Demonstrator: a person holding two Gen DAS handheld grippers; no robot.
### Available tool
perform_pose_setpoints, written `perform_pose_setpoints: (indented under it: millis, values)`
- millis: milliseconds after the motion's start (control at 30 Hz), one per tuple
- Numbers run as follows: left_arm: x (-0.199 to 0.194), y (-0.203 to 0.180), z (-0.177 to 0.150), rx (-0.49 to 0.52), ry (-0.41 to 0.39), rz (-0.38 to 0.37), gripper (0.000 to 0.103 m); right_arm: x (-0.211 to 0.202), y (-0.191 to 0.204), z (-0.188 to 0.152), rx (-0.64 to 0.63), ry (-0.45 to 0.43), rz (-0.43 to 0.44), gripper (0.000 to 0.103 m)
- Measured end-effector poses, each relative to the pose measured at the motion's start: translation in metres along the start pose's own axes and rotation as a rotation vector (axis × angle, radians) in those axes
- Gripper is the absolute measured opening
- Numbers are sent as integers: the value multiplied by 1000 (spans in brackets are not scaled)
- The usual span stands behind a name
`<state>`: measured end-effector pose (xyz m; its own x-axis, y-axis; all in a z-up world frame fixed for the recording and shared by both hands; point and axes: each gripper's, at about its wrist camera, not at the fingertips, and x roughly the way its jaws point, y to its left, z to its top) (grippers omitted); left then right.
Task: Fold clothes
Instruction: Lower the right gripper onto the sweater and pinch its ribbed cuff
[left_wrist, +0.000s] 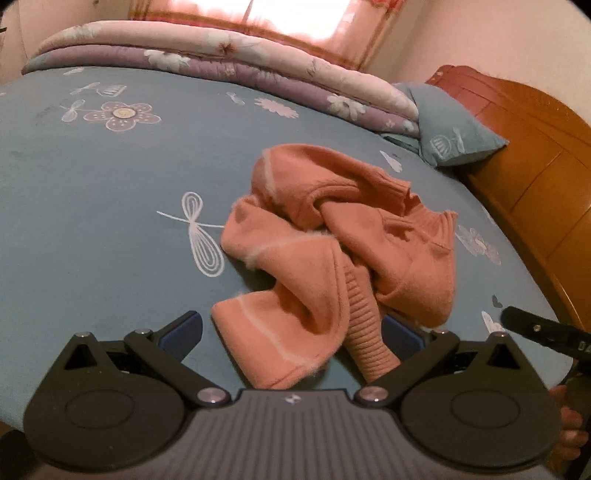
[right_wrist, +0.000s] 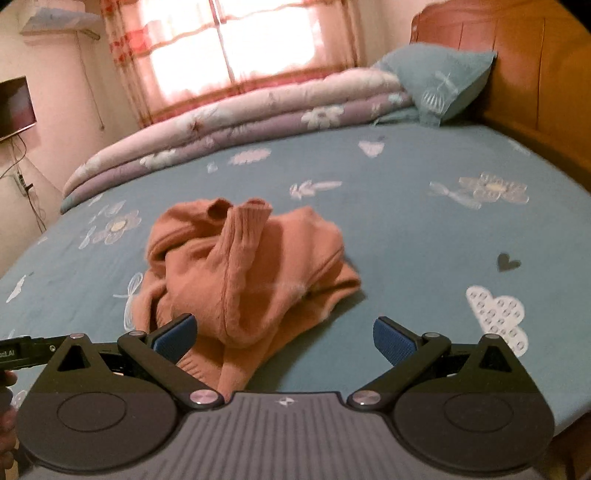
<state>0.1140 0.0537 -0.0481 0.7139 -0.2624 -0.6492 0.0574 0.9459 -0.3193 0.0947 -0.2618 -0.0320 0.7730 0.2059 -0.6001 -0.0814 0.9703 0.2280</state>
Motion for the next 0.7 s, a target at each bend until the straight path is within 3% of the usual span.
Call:
perform_pose_setpoints:
  millis: [233, 467, 700]
  values:
    - [-3, -12, 0, 140, -90, 80, 102, 7, 9, 0, -38, 9, 28, 103]
    - [-3, -5, 11, 105, -98, 58, 102, 10, 18, 0, -82, 3, 59, 103]
    - [-6, 7, 21, 157, -164, 105, 102, 10, 31, 4, -122, 1, 79, 102]
